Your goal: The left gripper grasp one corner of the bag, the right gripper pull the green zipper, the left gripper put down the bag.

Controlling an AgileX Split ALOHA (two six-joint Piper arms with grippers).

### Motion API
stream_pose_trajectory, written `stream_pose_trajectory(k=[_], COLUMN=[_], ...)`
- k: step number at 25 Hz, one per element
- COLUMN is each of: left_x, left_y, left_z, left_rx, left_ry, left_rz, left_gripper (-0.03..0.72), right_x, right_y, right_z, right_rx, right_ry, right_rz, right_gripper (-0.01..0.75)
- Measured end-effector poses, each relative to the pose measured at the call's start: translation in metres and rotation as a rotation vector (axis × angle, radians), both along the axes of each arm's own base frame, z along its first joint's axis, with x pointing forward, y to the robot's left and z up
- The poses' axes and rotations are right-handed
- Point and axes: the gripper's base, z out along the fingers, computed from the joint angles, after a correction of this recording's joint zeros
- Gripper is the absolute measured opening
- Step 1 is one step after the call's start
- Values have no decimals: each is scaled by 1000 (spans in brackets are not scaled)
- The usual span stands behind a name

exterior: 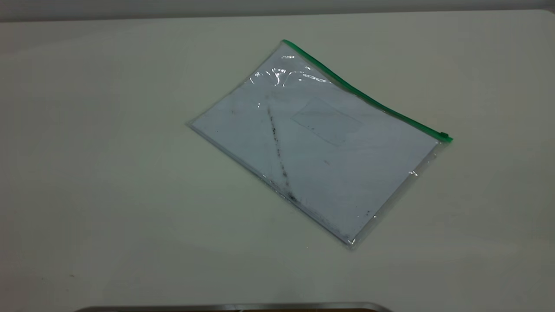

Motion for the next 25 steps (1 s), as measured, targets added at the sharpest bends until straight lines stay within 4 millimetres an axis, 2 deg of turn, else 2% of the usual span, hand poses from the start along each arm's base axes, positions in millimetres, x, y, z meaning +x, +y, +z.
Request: stream_pose_trajectory(k=[5,11,21,25], left_x=[-34,-54,-48,-46], left_y=[8,13,12,11], left_z=[-26,-65,-131,-137], left_rx=[-13,-16,5,5], left_ry=[-46,-37,140,146], left_rz=[-1,3,35,37], left_gripper=[590,590,590,590], right_x=[-2,-2,-2,-2], right_y=[0,0,0,0], right_z=[0,0,0,0], right_rx=[2,2,2,2], right_ry=[-14,-14,-14,-14], right_rz=[0,0,0,0], right_gripper=[516,516,516,516])
